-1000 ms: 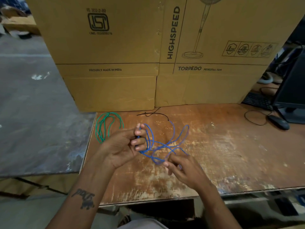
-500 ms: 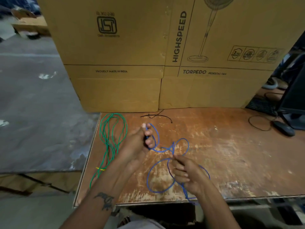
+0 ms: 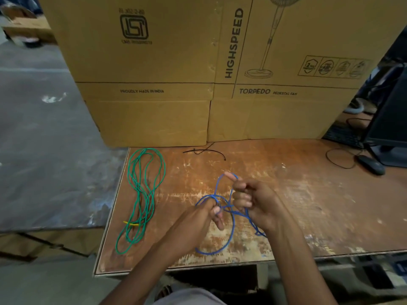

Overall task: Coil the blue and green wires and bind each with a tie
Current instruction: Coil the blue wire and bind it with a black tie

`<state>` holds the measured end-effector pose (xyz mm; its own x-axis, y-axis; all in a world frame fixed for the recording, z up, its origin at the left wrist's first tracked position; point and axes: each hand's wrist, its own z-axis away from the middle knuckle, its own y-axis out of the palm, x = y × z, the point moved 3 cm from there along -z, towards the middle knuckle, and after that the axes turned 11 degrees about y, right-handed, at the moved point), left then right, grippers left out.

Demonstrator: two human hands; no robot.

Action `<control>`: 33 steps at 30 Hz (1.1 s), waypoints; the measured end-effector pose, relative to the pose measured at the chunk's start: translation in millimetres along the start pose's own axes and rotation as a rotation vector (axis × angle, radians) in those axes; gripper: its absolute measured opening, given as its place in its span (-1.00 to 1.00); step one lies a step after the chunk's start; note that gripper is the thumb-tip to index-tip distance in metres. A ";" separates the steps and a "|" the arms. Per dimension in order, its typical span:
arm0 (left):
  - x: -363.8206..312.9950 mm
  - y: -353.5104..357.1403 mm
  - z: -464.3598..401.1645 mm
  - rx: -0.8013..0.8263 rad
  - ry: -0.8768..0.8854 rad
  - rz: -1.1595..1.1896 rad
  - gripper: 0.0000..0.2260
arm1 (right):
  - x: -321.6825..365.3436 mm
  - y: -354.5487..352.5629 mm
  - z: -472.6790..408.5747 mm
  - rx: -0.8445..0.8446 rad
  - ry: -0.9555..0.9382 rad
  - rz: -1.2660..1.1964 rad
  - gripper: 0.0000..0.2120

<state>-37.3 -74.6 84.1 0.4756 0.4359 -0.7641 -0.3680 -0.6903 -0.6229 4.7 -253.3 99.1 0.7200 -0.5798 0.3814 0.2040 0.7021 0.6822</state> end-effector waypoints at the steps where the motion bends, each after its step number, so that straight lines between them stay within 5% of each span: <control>1: 2.9 1.6 -1.8 -0.063 -0.013 0.008 -0.83 | -5.3 7.6 2.9 -0.043 -0.050 0.159 -0.67; 10: 9.8 14.2 -13.0 -0.559 -0.410 0.717 -0.69 | -56.8 29.8 13.6 -0.420 -0.528 0.836 -0.64; 17: -7.9 -12.8 -24.1 -0.628 -0.550 1.387 -0.85 | -71.1 16.7 7.9 -0.511 -0.509 0.807 -0.57; 22: -9.3 -25.9 -32.5 -0.667 -0.593 1.397 -0.79 | -84.3 7.9 0.8 -0.474 -0.440 0.811 -0.51; 27: -14.6 -46.2 -46.2 -0.804 -0.584 1.287 -0.72 | -95.3 -7.5 -0.8 -0.206 -0.499 0.969 -0.75; 33: -35.1 -44.3 -47.6 -0.921 -0.503 1.217 -0.69 | -97.3 -36.1 24.9 0.031 -0.399 0.937 -0.78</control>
<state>0.3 -86.8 146.5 -0.0926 -0.5977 -0.7963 0.3586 -0.7661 0.5333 -89.2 -232.5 52.9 0.3064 0.0982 0.9468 -0.3492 0.9369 0.0159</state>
